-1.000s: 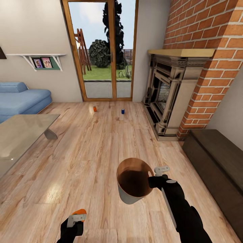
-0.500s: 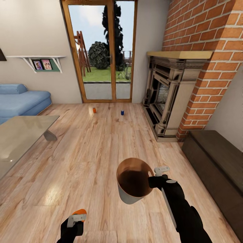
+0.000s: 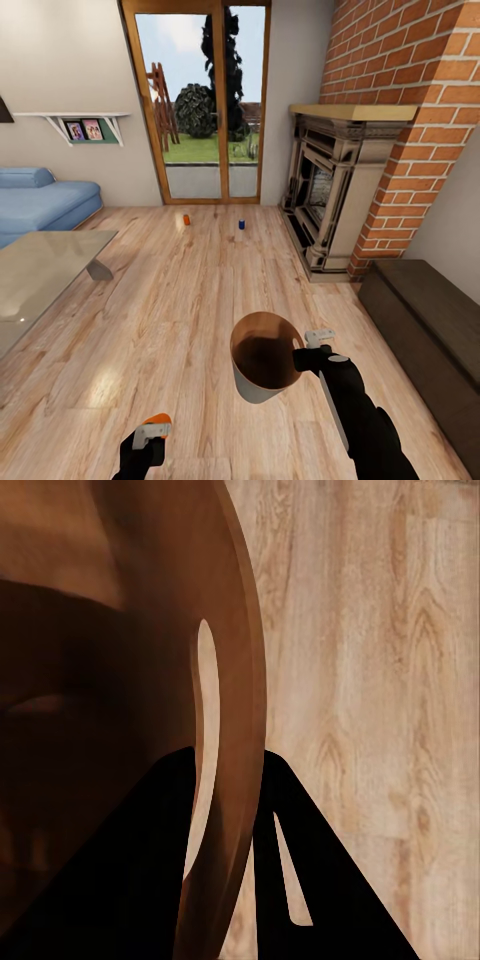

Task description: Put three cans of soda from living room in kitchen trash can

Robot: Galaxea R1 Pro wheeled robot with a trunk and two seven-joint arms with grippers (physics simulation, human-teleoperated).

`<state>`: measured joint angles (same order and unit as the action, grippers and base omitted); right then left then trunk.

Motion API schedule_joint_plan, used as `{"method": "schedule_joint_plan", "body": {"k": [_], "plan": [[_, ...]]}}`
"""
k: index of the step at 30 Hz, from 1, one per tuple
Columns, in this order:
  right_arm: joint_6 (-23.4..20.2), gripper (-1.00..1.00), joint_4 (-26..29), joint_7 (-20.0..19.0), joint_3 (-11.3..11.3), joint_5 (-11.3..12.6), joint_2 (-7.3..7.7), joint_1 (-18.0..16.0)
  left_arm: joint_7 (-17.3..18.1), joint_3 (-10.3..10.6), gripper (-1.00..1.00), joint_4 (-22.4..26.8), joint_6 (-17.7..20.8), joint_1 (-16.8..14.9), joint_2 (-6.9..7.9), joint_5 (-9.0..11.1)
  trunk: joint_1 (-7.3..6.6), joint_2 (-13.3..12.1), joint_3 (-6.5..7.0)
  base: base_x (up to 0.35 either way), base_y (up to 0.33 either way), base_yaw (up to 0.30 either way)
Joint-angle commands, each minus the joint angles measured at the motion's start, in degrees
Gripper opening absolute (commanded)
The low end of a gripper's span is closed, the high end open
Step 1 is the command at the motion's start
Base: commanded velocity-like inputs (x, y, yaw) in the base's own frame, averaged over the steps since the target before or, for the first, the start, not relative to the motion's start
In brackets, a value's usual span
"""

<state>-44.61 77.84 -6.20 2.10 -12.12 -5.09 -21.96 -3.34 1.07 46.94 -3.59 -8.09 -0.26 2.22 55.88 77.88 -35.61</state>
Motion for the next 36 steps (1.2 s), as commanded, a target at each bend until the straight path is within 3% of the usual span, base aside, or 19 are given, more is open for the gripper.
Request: {"method": "schedule_joint_plan", "body": {"k": [1,31,36], "plan": [[0.0,-1.0,0.0,-0.2,0.0,0.8,-0.01,0.0,0.0,0.0,-1.0,0.0,0.0,0.0,0.0,-0.1,-0.23,-0.4,0.19,0.0,0.0,0.0],[0.0,-1.0,0.0,-0.1,0.0,0.8,-0.01,0.0,0.1,0.0,-1.0,0.0,0.3,0.0,0.09,-0.1,-6.82,-12.4,5.58,0.0,0.0,0.0],[0.0,-1.0,0.0,-0.1,0.0,0.8,-0.01,0.0,0.0,0.1,-1.0,0.0,0.0,0.0,0.06,-0.1,-6.82,-12.4,5.58,0.0,0.0,0.0]]}}
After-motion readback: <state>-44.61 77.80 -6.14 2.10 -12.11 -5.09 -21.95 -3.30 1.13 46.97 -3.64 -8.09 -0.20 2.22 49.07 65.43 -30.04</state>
